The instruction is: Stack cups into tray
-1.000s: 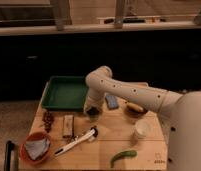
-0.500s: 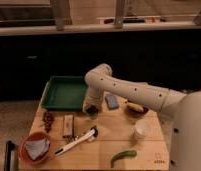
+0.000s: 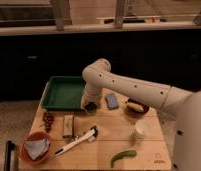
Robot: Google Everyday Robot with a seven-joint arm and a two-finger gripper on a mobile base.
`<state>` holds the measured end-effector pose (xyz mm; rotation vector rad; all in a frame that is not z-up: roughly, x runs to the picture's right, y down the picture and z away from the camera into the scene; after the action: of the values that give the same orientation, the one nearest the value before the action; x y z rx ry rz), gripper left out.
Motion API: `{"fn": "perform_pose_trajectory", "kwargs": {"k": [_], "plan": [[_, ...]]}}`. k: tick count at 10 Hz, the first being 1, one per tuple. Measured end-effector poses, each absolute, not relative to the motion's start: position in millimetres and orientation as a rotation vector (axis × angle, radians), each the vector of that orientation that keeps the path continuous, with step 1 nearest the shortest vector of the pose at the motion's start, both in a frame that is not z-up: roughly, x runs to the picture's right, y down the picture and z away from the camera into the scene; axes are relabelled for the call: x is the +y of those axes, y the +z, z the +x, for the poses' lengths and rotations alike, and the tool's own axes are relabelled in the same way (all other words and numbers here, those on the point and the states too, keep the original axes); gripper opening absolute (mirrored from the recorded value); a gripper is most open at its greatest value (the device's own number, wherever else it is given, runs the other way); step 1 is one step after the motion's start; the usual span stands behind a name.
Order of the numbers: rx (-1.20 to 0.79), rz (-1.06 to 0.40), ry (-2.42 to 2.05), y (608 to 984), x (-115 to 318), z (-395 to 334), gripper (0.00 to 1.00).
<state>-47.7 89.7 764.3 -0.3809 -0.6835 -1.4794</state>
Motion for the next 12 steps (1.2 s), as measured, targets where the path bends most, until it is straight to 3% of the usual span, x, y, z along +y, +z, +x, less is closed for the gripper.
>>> {"fn": "perform_pose_trajectory", "kwargs": {"k": [5,12], "plan": [[-0.674,-0.314,-1.528,755,61,-71,0.0],[-0.685,-0.275,-1.533,806,16,-93,0.0]]}}
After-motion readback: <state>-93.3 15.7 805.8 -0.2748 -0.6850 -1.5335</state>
